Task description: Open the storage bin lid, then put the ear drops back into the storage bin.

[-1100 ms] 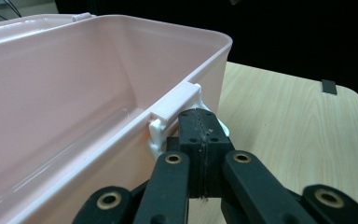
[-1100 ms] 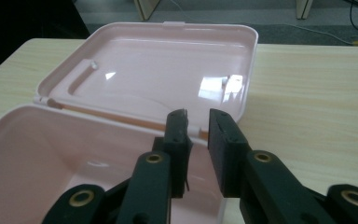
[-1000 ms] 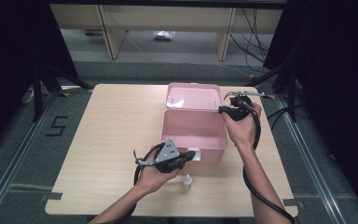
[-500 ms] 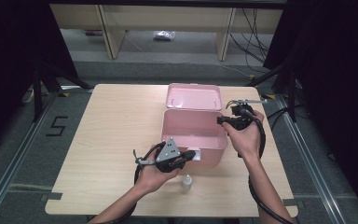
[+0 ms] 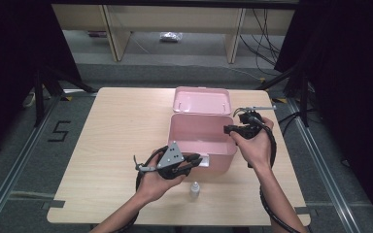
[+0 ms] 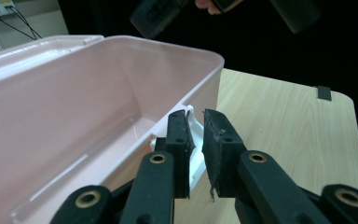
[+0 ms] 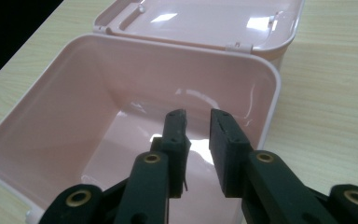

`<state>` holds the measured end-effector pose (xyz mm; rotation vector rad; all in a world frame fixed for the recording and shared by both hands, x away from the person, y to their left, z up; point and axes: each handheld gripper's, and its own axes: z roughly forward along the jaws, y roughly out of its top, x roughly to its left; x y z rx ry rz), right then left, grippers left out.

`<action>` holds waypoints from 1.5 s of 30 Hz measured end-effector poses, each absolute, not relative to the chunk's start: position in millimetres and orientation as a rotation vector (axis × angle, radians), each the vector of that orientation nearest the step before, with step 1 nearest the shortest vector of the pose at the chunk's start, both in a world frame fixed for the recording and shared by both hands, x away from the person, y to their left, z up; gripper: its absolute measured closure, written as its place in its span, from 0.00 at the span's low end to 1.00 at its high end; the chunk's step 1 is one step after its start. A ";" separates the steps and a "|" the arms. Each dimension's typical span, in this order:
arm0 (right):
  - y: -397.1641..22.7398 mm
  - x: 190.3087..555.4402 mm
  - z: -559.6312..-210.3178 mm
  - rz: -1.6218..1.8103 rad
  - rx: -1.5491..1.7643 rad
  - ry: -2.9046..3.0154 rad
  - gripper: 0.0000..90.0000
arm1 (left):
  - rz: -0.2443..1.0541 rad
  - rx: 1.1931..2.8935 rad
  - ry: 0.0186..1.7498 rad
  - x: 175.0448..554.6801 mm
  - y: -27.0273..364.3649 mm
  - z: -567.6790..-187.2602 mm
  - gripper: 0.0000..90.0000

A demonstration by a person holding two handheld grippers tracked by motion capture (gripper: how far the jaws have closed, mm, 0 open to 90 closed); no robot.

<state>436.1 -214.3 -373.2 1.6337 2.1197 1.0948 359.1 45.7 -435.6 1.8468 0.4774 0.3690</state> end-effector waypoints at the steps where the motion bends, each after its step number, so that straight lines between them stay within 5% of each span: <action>1: -214.2 435.2 -372.5 1.109 1.618 2.134 0.85 | 0.371 1.844 0.480 358.0 47.7 -433.7 0.87; 20: -215.1 419.0 -370.7 1.069 1.617 2.221 0.79 | 0.455 1.773 0.624 352.0 101.2 -422.1 0.59; 45: -210.7 402.0 -363.2 1.017 1.462 2.398 0.75 | 0.470 1.756 0.671 352.9 118.8 -421.6 0.54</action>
